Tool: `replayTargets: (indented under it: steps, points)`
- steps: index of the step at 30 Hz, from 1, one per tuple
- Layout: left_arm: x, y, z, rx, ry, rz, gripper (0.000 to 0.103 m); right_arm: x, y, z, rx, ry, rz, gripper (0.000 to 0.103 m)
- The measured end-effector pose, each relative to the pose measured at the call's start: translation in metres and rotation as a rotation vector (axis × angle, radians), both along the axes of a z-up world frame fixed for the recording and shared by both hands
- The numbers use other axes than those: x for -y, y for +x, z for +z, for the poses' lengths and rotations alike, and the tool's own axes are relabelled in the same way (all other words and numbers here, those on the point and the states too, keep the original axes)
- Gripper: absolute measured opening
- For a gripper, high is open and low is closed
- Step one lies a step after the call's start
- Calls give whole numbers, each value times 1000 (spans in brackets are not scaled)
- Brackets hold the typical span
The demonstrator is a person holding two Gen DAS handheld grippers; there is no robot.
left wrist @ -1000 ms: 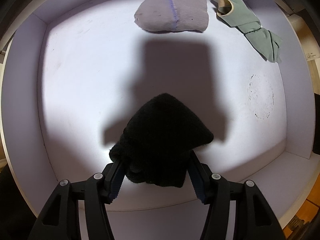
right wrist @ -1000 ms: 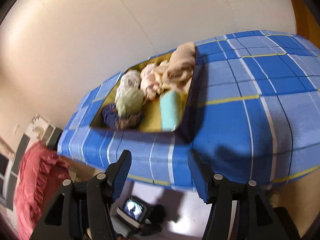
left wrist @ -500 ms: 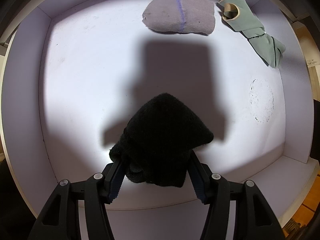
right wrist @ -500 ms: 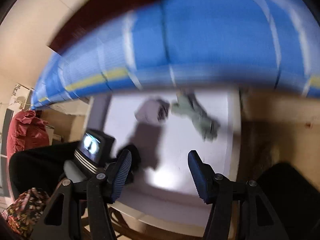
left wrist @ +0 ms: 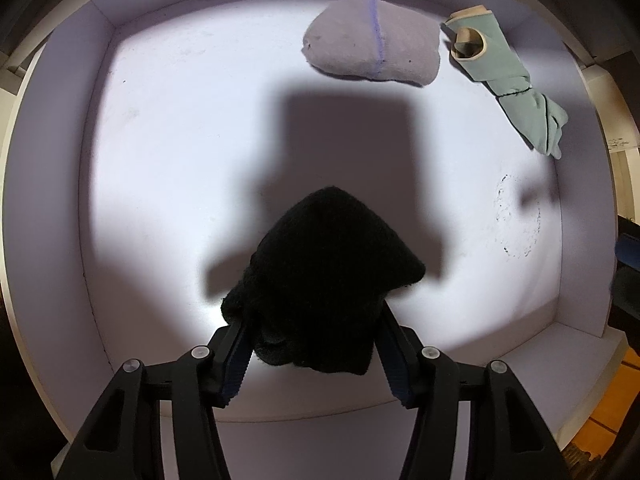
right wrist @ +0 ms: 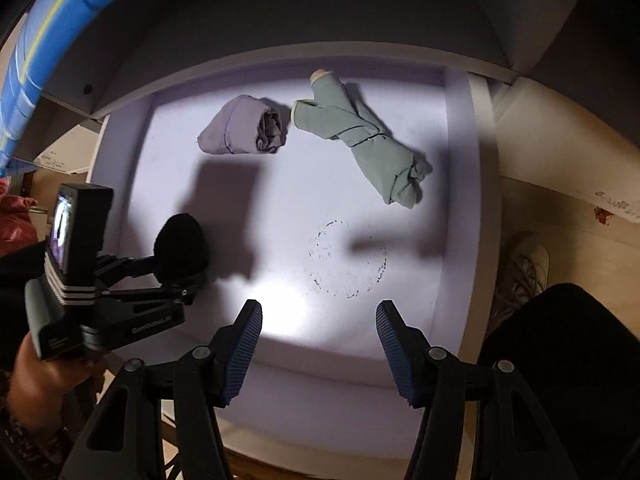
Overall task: Organize soft objects
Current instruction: 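Move the right tool back down over the sage-green garment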
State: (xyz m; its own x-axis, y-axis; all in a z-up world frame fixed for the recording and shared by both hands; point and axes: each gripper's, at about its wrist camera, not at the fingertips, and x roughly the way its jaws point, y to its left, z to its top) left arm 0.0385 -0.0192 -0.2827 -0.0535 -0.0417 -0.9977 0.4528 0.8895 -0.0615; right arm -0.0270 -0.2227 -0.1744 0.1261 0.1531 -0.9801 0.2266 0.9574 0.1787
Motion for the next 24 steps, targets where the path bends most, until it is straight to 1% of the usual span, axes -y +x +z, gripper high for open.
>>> replayTargets:
  steps: [4, 11, 14, 17, 24]
  points:
    - [3, -2, 3, 11, 1, -14, 54, -6, 6, -7, -4, -14, 7, 63]
    - [4, -1, 8, 18, 11, -9, 54, -7, 10, -12, -8, 2, -2, 63]
    - [5, -8, 6, 20, 13, -2, 53, -7, 11, -12, -6, 11, -2, 64]
    - [2, -9, 12, 23, 2, 11, 53, -7, 12, -13, -7, 12, -1, 66]
    - [0, -9, 31, 44, -41, 40, 53, -8, 13, -14, -15, 17, -6, 66]
